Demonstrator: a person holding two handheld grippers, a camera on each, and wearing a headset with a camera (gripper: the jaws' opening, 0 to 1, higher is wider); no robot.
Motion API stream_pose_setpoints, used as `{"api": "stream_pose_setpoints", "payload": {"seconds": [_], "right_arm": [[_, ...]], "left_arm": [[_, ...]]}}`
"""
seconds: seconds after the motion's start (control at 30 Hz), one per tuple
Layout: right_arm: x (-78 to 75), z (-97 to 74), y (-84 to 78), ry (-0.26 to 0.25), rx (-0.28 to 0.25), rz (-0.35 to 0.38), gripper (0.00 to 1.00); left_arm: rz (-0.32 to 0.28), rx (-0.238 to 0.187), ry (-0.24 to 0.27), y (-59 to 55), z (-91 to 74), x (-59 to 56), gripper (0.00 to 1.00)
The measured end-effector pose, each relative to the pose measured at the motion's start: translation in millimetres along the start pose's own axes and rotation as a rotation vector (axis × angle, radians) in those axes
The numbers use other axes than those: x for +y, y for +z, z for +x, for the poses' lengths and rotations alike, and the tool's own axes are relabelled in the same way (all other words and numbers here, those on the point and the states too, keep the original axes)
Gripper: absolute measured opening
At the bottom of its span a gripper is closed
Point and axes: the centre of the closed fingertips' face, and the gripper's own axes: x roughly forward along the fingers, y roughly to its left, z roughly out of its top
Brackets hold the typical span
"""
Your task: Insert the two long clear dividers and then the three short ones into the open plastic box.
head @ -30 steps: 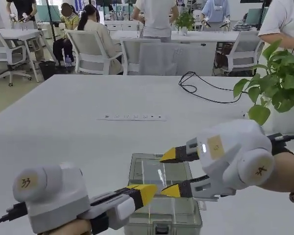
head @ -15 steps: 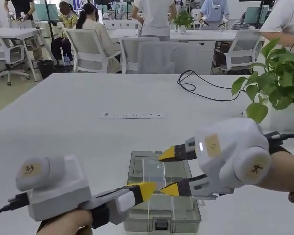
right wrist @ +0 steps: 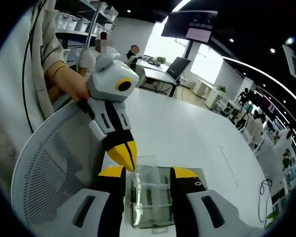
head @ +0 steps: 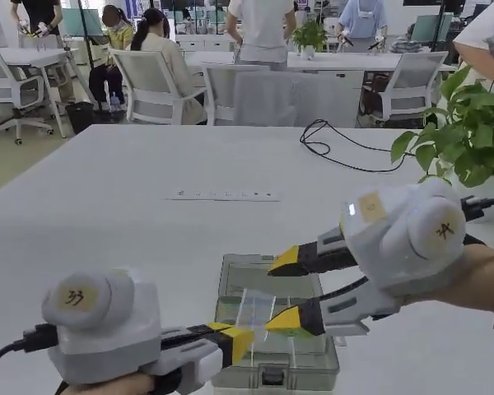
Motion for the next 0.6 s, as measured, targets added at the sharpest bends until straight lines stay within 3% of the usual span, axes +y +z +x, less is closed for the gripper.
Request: {"api": "stream_pose_setpoints", "payload": {"seconds": [0.33,0.43,0.6], "right_arm": [[21.1,-0.3,-2.0,0.109,0.004,0.021,0.34],[26.4,-1.1,-4.6,0.136,0.010,0.028,0.33],[31.0,-1.5,-8.4,0.155,0.015,0.014,0.31]], "left_arm": [[0.216,0.075,-0.052,-9.5,-2.8,-12.6,0.00],[0.218,0.083,-0.060,-11.1,-3.0,-14.0,0.00],[0.282,0.097,-0.107,-14.7,-3.0,-24.7,0.00]]}}
